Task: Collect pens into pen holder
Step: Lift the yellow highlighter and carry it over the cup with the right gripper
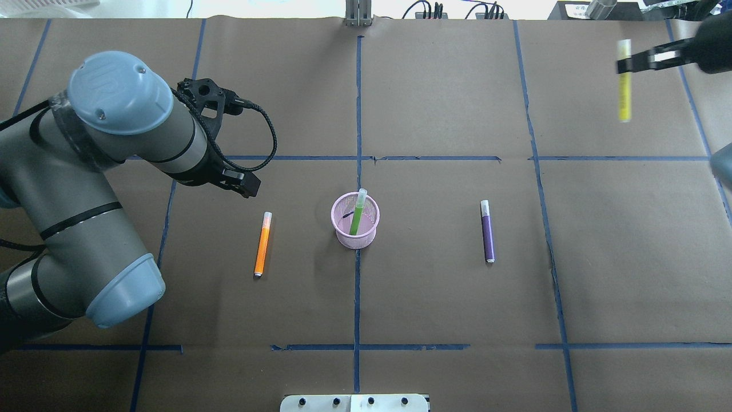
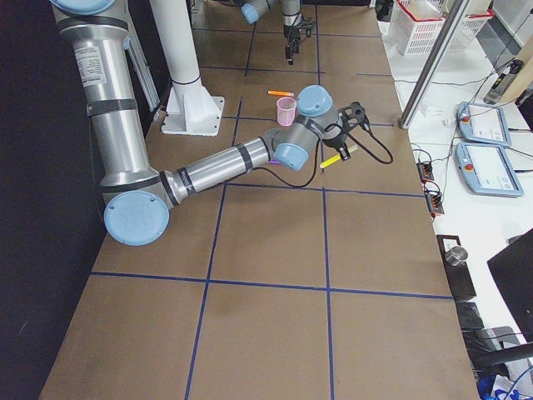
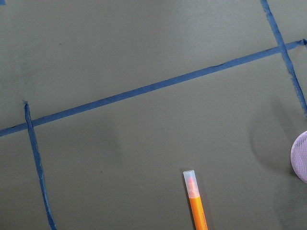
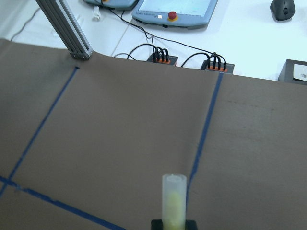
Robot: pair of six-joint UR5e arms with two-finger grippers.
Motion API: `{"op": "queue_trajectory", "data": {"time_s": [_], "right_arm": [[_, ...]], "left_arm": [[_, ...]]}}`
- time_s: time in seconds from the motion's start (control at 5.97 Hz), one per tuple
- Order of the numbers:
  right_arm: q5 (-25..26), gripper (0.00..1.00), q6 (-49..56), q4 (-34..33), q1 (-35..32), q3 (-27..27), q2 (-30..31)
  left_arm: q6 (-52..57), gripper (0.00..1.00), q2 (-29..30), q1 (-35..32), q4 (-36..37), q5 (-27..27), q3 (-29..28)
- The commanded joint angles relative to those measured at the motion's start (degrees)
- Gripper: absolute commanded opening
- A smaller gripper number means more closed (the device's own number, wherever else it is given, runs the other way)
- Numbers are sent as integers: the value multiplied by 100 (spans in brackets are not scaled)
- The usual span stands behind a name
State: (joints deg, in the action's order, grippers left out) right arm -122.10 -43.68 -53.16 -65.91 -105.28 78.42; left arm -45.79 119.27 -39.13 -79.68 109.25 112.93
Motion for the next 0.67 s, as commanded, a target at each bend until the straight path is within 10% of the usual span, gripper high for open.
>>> {"op": "queue_trajectory", "data": {"time_s": [0.0,0.5], "right_arm": [[1497,0,-1803,-45,1249,-640,-169],[3950,0,-3213,-820,3131,-898,-823]], "left_arm": [[-26,100,8,2,-12,0,-78],[-35,100,0,-51,-21,18,-130]]}}
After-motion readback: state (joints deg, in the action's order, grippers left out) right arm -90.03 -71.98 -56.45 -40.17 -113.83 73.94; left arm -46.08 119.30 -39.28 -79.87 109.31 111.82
